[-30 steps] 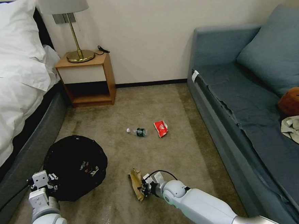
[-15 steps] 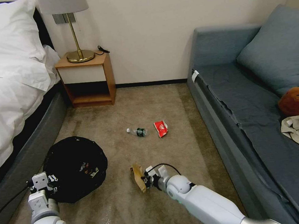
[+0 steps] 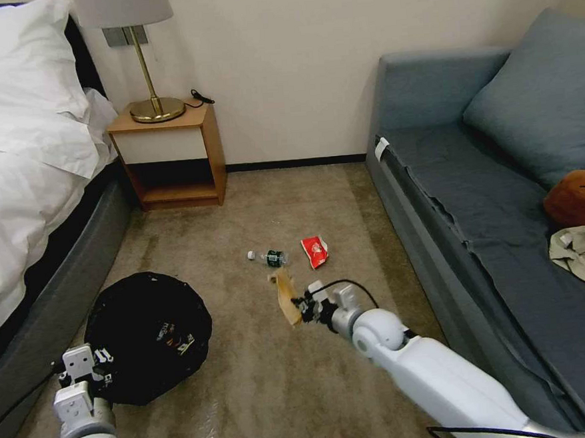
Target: Pick up the trash bin, then pick up the garbage on the floor and place it into the trash bin.
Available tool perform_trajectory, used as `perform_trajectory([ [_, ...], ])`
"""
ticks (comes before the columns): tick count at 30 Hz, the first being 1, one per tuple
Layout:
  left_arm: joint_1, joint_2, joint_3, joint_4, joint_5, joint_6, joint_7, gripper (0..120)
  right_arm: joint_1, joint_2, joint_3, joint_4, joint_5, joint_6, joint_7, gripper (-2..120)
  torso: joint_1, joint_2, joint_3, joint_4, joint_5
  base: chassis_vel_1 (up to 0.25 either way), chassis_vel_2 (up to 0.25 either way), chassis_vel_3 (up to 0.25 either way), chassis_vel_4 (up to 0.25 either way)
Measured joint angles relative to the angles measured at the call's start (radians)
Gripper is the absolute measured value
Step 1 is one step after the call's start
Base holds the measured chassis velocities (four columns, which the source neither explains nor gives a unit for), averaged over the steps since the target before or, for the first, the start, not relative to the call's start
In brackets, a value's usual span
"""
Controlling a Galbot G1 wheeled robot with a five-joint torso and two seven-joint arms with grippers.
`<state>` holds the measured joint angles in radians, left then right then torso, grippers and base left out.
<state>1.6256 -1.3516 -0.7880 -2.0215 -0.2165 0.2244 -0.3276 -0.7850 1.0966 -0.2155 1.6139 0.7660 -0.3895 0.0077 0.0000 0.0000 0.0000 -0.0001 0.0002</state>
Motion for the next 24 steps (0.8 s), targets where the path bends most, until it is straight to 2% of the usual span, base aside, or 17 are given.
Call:
perform_trajectory([
  [1, 0.006, -0.004, 0.007, 0.0, 0.002, -0.004, 0.0, 2, -0.001, -0.027, 0.002, 0.081, 0.049, -0.012, 0.01, 0, 0.0, 0.0, 0.0, 0.0, -0.0001, 0.0, 0.0, 0.0, 0.0],
  [2, 0.007, -0.004, 0.008, 0.0, 0.002, -0.005, 0.0, 2, -0.001, -0.03, 0.002, 0.089, 0.054, -0.013, 0.011, 0, 0.0, 0.0, 0.0, 0.0, -0.0002, 0.0, 0.0, 0.0, 0.0],
  [3, 0.014, -0.011, 0.018, -0.002, 0.008, -0.009, 0.0, 2, 0.001, -0.052, -0.006, 0.156, 0.091, -0.02, 0.016, 0, 0.0, 0.0, 0.0, -0.0001, -0.0003, 0.0, 0.0, 0.0, 0.0],
  [6, 0.019, -0.016, 0.029, -0.003, 0.014, -0.01, -0.001, 2, 0.01, -0.062, -0.027, 0.219, 0.155, -0.035, 0.042, 0, 0.0, 0.0, 0.0, 0.0, -0.0002, 0.0, 0.0, 0.0, 0.0],
  [13, 0.013, -0.014, 0.042, -0.004, 0.022, -0.007, -0.002, 2, 0.069, -0.042, -0.108, 0.266, 0.239, -0.054, 0.058, 0, 0.0, 0.0, 0.0, 0.0, -0.0003, 0.0, 0.0, 0.0, 0.0],
  [16, 0.007, -0.013, 0.056, -0.009, 0.006, 0.01, -0.001, 2, 0.122, 0.001, -0.178, 0.233, 0.263, -0.049, 0.045, 0, 0.0, 0.0, 0.0, 0.0001, -0.0005, 0.0, 0.0, 0.0, 0.0],
  [17, 0.004, -0.016, 0.066, -0.013, 0.002, 0.017, 0.001, 2, 0.146, 0.037, -0.22, 0.203, 0.264, -0.043, 0.036, 0, 0.0, 0.0, 0.0, 0.0001, -0.0004, 0.0, 0.0, 0.0, 0.0],
  [18, 0.004, -0.016, 0.066, -0.013, 0.002, 0.017, 0.001, 2, 0.146, 0.037, -0.22, 0.203, 0.264, -0.043, 0.036, 0, 0.0, 0.0, 0.0, 0.0001, -0.0004, 0.0, 0.0, 0.0, 0.0],
  [19, 0.001, -0.02, 0.072, -0.015, 0.002, 0.021, 0.001, 2, 0.164, 0.074, -0.253, 0.172, 0.261, -0.04, 0.029, 0, 0.0, 0.0, 0.0, 0.0001, -0.0003, 0.0, 0.0, 0.0, 0.0],
  [20, 0.001, -0.02, 0.072, -0.015, 0.002, 0.021, 0.001, 2, 0.164, 0.074, -0.253, 0.172, 0.261, -0.04, 0.029, 0, 0.0, 0.0, 0.0, 0.0001, -0.0003, 0.0, 0.0, 0.0, 0.0],
  [22, 0.001, -0.026, 0.075, -0.015, 0.002, 0.022, 0.001, 2, 0.18, 0.15, -0.302, 0.105, 0.243, -0.033, 0.021, 0, 0.0, 0.0, 0.0, 0.0003, -0.0005, 0.0, 0.0, 0.0, 0.0],
  [24, 0.004, -0.028, 0.075, -0.016, 0.002, 0.022, 0.0, 2, 0.181, 0.165, -0.311, 0.089, 0.239, -0.031, 0.02, 0, 0.0, 0.0, 0.0, 0.0003, -0.0004, 0.0, 0.0, 0.0, 0.0],
])
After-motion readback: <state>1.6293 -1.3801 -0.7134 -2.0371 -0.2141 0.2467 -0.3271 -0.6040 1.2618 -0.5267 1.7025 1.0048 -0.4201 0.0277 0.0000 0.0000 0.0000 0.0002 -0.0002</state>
